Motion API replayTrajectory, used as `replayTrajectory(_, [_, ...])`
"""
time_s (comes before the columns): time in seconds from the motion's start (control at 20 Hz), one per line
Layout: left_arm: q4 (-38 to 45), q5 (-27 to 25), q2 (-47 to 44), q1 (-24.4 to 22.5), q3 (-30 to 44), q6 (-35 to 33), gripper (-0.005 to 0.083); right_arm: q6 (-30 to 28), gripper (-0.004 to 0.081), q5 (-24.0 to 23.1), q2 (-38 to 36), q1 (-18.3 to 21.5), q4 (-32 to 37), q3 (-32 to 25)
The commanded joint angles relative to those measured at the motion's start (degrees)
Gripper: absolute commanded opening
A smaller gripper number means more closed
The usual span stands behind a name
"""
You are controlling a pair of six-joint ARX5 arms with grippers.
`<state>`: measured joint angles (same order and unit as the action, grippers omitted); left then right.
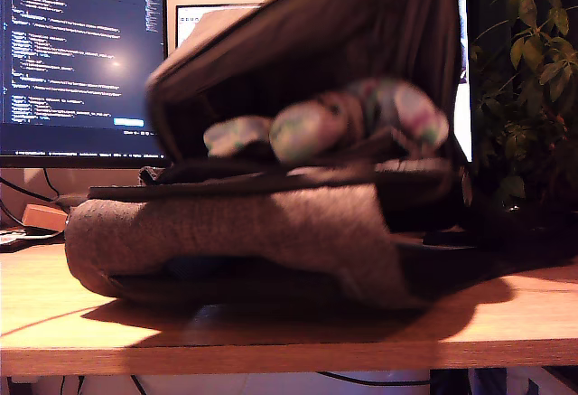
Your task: Pack the pair of socks inside the grey Google backpack
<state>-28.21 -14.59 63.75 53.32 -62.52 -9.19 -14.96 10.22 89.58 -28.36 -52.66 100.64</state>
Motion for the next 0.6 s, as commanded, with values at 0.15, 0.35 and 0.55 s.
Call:
replayTrajectory(0.15, [-0.3,0.2,-0.2,-0.7,-0.5,0.2,-0.0019,0.8,-0.0013,0.3,-2.3,-2.4,6.8,-11.4])
replayTrajectory(0.35, [-0.5,0.7,-0.2,-2.0,-0.5,0.2,-0.0019,1.9,-0.0013,0.3,-4.8,-2.4,10.5,-21.1])
replayTrajectory(0.55, [-0.5,0.8,-0.2,-2.1,-0.5,0.2,-0.0019,3.2,-0.0013,0.4,-4.9,-2.4,16.2,-29.4])
